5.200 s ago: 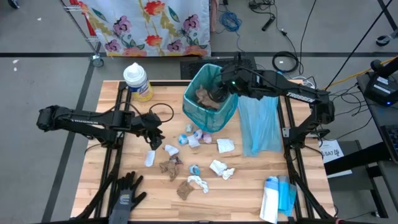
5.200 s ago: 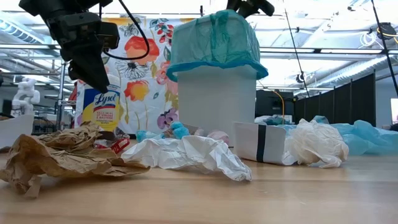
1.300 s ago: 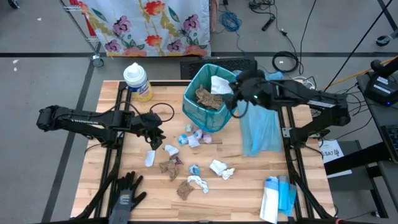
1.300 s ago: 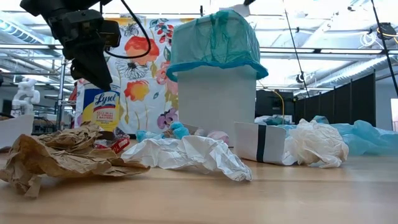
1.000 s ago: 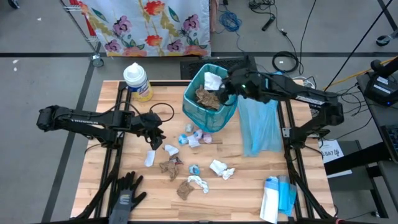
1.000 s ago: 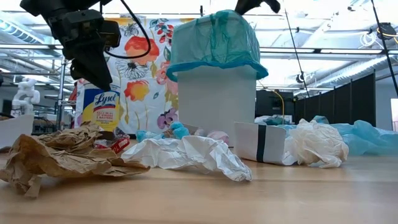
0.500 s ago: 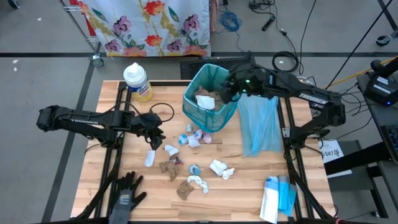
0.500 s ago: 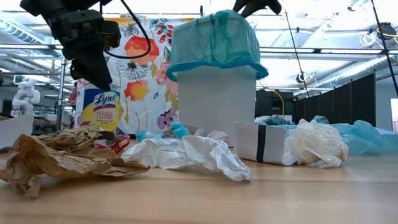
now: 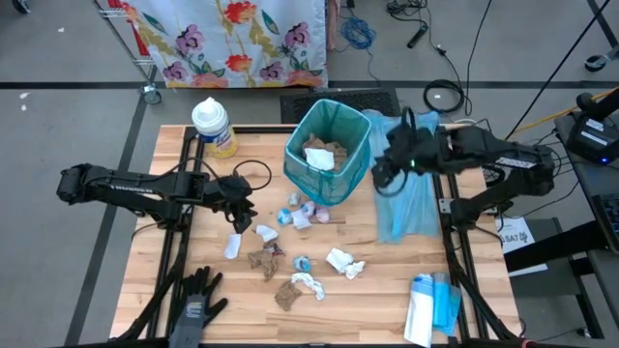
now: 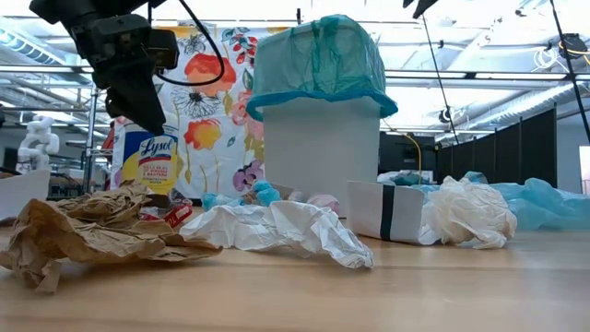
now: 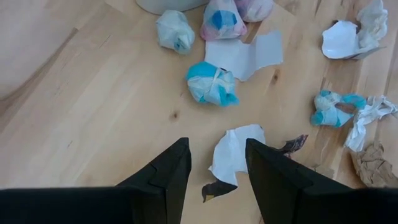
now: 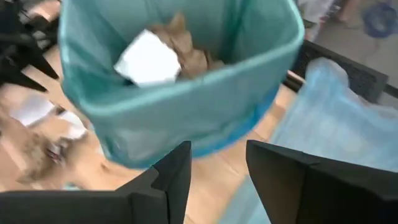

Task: Place trash/remove bag and relplace
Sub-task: Put the top white napkin into the trash bin

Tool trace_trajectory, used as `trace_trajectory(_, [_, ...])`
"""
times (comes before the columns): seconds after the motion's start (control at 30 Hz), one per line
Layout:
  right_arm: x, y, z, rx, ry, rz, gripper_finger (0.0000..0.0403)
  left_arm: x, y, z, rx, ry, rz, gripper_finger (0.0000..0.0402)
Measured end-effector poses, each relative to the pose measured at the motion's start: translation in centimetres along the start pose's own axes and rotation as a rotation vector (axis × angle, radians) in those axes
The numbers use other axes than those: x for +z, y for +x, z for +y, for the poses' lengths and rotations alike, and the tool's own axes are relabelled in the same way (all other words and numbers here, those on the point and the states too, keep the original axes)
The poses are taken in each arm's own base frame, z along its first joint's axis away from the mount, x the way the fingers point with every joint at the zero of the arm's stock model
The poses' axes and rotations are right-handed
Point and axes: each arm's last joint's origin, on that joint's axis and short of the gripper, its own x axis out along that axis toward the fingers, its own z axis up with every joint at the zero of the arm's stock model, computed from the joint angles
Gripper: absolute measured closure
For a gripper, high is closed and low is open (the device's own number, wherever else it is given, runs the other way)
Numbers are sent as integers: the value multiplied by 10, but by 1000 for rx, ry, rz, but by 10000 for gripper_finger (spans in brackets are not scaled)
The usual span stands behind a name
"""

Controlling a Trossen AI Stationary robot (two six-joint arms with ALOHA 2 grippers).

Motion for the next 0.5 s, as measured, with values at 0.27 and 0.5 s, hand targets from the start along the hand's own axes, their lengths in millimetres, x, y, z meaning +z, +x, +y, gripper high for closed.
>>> trace_trajectory(0.27, [-65, 28, 24, -76, 45, 80, 259, -1, 0, 1, 6, 2, 12, 244])
trace_trajectory(0.5, [-137, 73, 37, -51, 152, 115, 259, -4, 0, 1, -1, 1, 44, 244])
